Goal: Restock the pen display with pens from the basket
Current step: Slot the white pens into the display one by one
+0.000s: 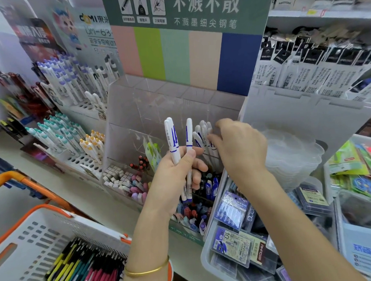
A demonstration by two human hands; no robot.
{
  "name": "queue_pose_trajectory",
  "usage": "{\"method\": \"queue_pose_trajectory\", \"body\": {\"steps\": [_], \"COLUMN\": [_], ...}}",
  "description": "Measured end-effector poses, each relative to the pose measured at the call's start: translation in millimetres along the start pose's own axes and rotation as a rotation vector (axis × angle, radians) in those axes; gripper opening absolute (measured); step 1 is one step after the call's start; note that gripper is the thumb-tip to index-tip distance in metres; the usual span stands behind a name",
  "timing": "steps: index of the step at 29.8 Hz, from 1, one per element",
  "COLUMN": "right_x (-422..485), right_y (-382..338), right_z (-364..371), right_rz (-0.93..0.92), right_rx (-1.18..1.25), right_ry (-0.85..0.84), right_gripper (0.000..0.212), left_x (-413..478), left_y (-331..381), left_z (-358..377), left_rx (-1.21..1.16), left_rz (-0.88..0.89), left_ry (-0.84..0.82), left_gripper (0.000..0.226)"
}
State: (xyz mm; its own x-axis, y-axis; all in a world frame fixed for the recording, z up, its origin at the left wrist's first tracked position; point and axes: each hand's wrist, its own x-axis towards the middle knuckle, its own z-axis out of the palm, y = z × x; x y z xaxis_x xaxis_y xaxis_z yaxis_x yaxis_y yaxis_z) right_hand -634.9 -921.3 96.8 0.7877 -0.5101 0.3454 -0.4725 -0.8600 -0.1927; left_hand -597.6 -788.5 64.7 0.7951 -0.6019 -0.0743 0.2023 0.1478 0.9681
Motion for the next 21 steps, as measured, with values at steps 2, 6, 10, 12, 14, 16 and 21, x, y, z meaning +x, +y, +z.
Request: {"method": "queue_pose_trajectory", "body": {"steps": [2,6,10,12,14,16,21], "right_x": [0,-1,-1,3,10,14,8], "right_y": [4,1,-2,1,9,14,11], "right_z": [-5,-16,-17,-20,-24,-24,-6], "right_rz": [0.004,0.014,0.067,0.104,0.115,0.079,-0.094], "right_rx": [0.164,0.848,1.106,1.158,1.154,1.073,0.705], "right_ry": [0.152,0.038,-0.232,-0.028,0.237,0.407,0.368], "right_gripper": [0.021,0.014,0.007,0.004,0.004,0.002,0.016], "left_x": [-2,-3,-5,-4,-3,-1,1], "left_y": [1,3,3,3,2,3,1], "left_z": [0,2,6,5,2,0,1], "left_rx": [-0.001,0.045,0.063,0.035,0.075,0.131,0.2], "left_rz": [0.006,0.016,-0.001,-0.02,-0.018,-0.027,-0.05], "left_ry": [-0.03,-0.102,-0.141,-0.096,-0.004,0.074,0.111], "left_gripper": [0.02,0.022,0.023,0.022,0.02,0.018,0.007]}}
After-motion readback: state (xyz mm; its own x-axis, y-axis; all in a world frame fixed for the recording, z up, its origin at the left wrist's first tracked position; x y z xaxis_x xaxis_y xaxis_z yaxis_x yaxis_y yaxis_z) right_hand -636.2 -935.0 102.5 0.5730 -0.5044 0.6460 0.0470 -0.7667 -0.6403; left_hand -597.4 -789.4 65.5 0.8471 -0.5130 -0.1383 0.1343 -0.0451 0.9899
